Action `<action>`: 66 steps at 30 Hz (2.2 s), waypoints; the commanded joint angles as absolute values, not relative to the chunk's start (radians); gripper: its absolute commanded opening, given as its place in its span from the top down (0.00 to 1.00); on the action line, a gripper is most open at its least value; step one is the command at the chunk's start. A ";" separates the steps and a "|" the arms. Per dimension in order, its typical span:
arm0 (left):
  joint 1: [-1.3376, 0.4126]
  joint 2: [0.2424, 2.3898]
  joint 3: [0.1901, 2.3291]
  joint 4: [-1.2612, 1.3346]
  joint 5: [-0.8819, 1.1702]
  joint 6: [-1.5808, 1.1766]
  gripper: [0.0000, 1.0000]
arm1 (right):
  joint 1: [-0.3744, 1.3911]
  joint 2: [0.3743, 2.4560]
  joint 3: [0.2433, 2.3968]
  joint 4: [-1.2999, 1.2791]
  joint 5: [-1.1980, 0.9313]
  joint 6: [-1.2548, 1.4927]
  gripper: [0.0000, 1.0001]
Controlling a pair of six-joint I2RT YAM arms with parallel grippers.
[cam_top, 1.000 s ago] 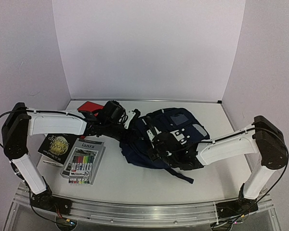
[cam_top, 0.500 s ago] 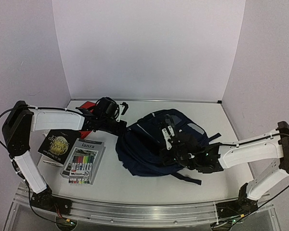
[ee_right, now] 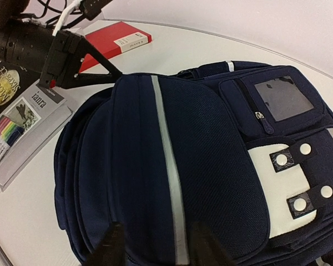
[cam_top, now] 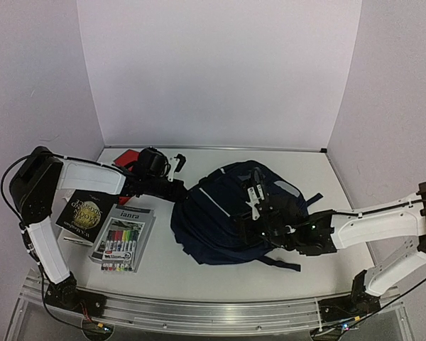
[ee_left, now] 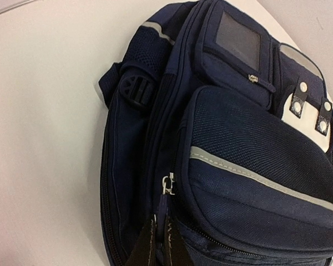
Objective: Pack the student bag
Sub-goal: Unzip the student bag at the center of the board.
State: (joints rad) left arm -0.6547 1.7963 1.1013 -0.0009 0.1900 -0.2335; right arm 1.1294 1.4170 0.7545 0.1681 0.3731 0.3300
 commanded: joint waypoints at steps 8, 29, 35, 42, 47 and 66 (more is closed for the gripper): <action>-0.710 1.685 1.005 0.099 0.230 -0.221 1.00 | 1.156 1.618 1.017 0.092 0.414 0.387 0.20; -0.705 1.672 1.033 0.041 0.105 -0.287 1.00 | 1.156 1.826 1.247 -0.113 0.609 0.380 0.81; -0.637 1.722 1.059 0.045 0.112 -0.348 1.00 | 1.155 1.735 1.186 -0.107 0.612 0.423 1.00; -0.597 1.803 1.118 0.102 0.245 -0.372 1.00 | 1.155 1.593 1.058 -0.004 0.503 0.426 1.00; -0.572 1.899 1.184 0.102 0.301 -0.375 1.00 | 1.156 1.508 0.983 0.076 0.451 0.438 1.00; -0.548 1.717 1.141 -0.092 0.113 -0.475 0.28 | 0.973 1.489 0.940 0.023 0.485 0.617 1.00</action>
